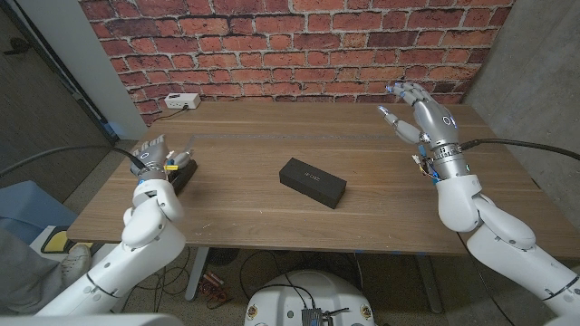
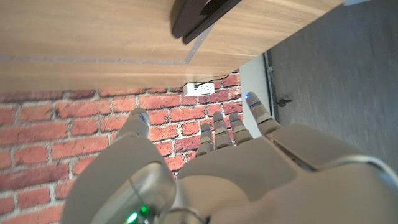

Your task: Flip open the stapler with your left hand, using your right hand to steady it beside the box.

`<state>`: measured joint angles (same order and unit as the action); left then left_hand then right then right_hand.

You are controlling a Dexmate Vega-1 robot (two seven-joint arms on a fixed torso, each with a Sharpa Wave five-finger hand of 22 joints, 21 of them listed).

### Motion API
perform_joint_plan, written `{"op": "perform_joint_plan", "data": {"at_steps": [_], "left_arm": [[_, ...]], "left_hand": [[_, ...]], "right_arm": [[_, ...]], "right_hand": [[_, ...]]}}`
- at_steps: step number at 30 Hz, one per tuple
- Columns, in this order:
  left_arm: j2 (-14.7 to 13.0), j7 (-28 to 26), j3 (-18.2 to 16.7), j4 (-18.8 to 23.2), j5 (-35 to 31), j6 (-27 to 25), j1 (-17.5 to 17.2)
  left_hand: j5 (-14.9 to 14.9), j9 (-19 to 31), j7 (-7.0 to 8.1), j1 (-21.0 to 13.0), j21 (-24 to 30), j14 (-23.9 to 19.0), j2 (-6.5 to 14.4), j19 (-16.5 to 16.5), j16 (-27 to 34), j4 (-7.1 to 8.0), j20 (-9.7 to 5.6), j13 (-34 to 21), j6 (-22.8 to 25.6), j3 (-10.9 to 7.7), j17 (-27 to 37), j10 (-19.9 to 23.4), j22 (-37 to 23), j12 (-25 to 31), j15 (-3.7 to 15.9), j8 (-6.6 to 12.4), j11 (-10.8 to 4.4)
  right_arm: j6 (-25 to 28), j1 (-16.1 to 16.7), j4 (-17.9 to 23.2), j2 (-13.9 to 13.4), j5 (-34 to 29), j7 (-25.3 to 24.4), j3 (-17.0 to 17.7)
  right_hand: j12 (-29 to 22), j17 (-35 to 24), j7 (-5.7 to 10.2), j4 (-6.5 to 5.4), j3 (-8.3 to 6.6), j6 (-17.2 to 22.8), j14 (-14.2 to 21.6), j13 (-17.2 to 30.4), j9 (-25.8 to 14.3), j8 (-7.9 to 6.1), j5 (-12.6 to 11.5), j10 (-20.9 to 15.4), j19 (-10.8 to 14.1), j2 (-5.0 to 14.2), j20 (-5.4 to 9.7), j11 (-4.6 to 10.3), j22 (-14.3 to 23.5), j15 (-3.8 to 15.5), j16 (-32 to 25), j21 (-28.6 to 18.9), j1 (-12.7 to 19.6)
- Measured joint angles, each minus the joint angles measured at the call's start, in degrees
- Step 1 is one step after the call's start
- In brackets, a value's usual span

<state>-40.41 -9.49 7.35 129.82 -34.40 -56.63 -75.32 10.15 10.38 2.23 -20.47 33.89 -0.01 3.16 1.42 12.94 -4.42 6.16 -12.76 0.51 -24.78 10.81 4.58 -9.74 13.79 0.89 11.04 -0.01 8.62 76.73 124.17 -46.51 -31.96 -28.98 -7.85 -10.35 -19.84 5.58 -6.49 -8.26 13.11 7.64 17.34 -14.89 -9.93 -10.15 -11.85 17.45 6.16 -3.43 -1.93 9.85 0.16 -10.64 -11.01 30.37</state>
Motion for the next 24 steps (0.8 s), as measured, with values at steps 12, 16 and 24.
{"op": "perform_joint_plan", "data": {"at_steps": [12, 16, 24], "left_arm": [[1.55, 5.69, -6.72, -5.78, 24.12, 23.16, 4.1], [0.6, 7.09, -5.09, -9.2, 32.64, 32.11, 6.6], [-0.44, 8.84, -0.49, -16.52, 42.97, 48.1, 11.08]], "left_hand": [[0.0, 0.01, 1.98, 2.4, -0.96, -0.87, -0.29, -1.55, 0.0, 1.26, -0.44, 0.26, 0.27, 1.26, -0.04, 0.32, 0.0, 0.0, 0.27, 0.0, -0.2], [0.25, 0.01, 2.01, 4.04, -1.65, -3.59, 0.17, -5.27, -0.24, 1.41, -6.15, 0.76, 2.53, 1.85, -0.42, 2.75, 0.26, 0.42, 1.15, 0.22, -0.75], [0.89, 0.01, 2.11, 4.48, -2.97, -5.62, 3.74, -8.22, -0.46, 1.76, -7.0, 0.97, 4.84, 0.47, -0.43, 4.41, 0.42, 0.41, 1.16, 0.22, -1.63]], "right_arm": [[9.34, -3.59, 4.71, -3.94, 7.72, 15.6, -0.03], [10.23, -3.99, 5.32, -5.0, 9.92, 17.58, 0.01], [10.02, -4.49, 5.22, -6.02, 13.15, 18.74, -0.03]], "right_hand": [[0.0, 1.77, -1.37, -0.95, 1.06, -5.98, -3.78, -1.92, 1.06, 0.0, -0.47, 3.99, -2.22, 0.04, -0.98, -1.55, 0.01, -0.05, 0.29, 0.45, -3.68], [0.0, 1.77, -1.37, -1.19, 1.3, -5.98, -3.78, -1.92, 1.06, -0.23, -0.47, 3.99, -2.53, 0.27, -0.67, -1.55, 0.01, -0.05, 0.28, 0.45, -3.91], [0.0, 2.05, -1.37, -1.19, 1.3, -5.97, -3.78, -2.18, 1.33, -0.25, -0.47, 3.99, -2.52, 0.49, -0.67, -1.55, 0.01, -0.05, 0.28, 0.45, -4.13]]}}
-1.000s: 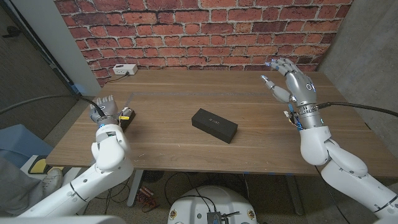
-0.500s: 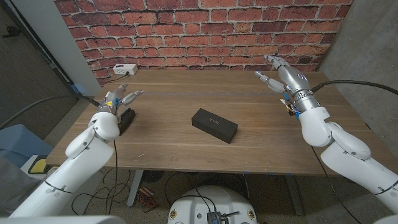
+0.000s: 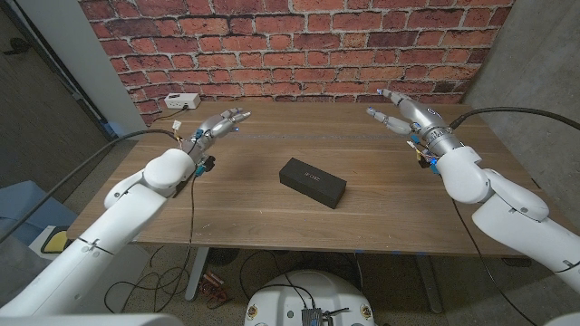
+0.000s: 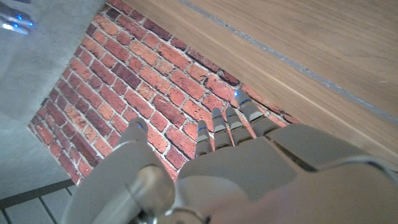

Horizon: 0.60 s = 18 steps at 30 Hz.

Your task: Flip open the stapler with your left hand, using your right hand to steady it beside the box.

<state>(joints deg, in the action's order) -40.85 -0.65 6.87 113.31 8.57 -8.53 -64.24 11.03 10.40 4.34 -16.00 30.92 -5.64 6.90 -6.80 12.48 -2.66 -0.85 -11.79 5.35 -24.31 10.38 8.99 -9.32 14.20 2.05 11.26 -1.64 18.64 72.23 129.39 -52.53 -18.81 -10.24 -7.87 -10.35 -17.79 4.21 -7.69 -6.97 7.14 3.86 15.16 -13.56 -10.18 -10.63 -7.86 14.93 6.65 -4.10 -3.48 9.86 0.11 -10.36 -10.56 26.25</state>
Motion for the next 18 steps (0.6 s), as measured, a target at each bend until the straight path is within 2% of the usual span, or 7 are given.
{"op": "perform_joint_plan", "data": {"at_steps": [5, 8, 9, 11, 18], "left_arm": [[-0.61, 1.04, 2.54, -3.69, 4.06, 9.49, 2.04], [-1.14, 1.22, 3.67, -4.79, 5.75, 13.29, 2.73], [-1.26, 1.25, 3.86, -4.95, 6.29, 14.51, 2.83], [-1.26, 1.25, 3.86, -4.95, 6.99, 15.96, 2.83], [-3.18, 0.9, 5.49, -5.69, 8.73, 18.94, 3.28]], "left_hand": [[0.0, 0.0, 0.16, -0.58, -0.52, -0.29, 1.08, -0.28, -0.22, -0.27, -0.27, 0.08, 0.3, -0.82, -0.26, 0.0, 0.0, 0.0, 0.29, 0.0, 0.0], [0.0, 0.0, 0.02, -2.4, -1.71, -0.31, 2.72, -0.69, -1.0, -1.97, 0.13, 0.08, 0.63, -2.54, -0.5, 0.0, 0.0, 0.0, 0.31, 0.0, 0.0], [0.0, 0.0, -0.17, -3.38, -2.06, -0.31, 2.64, -0.69, -1.11, -2.4, 0.13, 0.08, 0.82, -3.07, -0.53, 0.0, 0.0, -0.15, 0.31, 0.0, 0.0], [-0.16, 0.0, -0.26, -3.65, -2.33, -0.31, 2.75, -0.69, -1.11, -2.95, 0.13, 0.08, 0.91, -3.63, -0.52, 0.0, -0.01, -0.23, 0.31, 0.0, 0.0], [-0.67, 0.01, 0.04, -3.86, -2.98, -0.31, 1.63, -0.67, -1.11, -3.1, 0.15, 0.08, 1.82, -3.62, -0.38, 0.31, -0.01, -0.45, 0.31, 0.0, 0.3]], "right_arm": [[-0.33, -0.11, -0.16, -0.52, 2.26, -0.11, -0.39], [-0.41, 0.08, -0.17, -0.81, 2.93, -0.56, -0.44], [-0.44, 0.13, -0.17, -0.9, 3.07, -0.65, -0.46], [-0.44, 0.24, -0.17, -1.04, 3.07, -0.65, -0.49], [-0.54, 0.49, -0.19, -1.45, 4.14, -1.94, -0.85]], "right_hand": [[0.0, 0.0, 0.0, 0.0, 0.0, 0.0, 0.0, -0.09, 0.0, -0.21, 0.0, 0.0, -0.32, -0.16, -0.32, 0.0, 0.0, 0.01, 0.0, 0.0, -0.21], [0.0, 0.04, 0.0, 0.0, 0.0, 0.0, -0.31, -0.27, 0.0, -0.21, 0.0, 0.32, -0.32, -0.08, -0.32, 0.32, 0.0, 0.31, 0.0, 0.0, -0.53], [0.0, 0.18, 0.0, 0.0, 0.0, 0.0, -0.31, -0.27, 0.0, -0.21, 0.0, 0.31, -0.32, -0.08, -0.32, 0.32, 0.0, 0.31, 0.0, 0.0, -0.53], [0.0, 0.26, 0.0, 0.0, 0.0, 0.0, -0.3, -0.27, 0.0, -0.21, 0.0, 0.31, -0.32, -0.08, -0.32, 0.32, 0.01, 0.31, -0.12, 0.0, -0.53], [-0.26, 0.26, 0.0, 0.0, 0.0, 0.01, -0.3, -0.53, 0.26, -0.42, 0.0, 0.31, -0.31, -0.08, -0.32, 0.31, 0.01, 0.31, -0.28, 0.0, -0.53]]}}
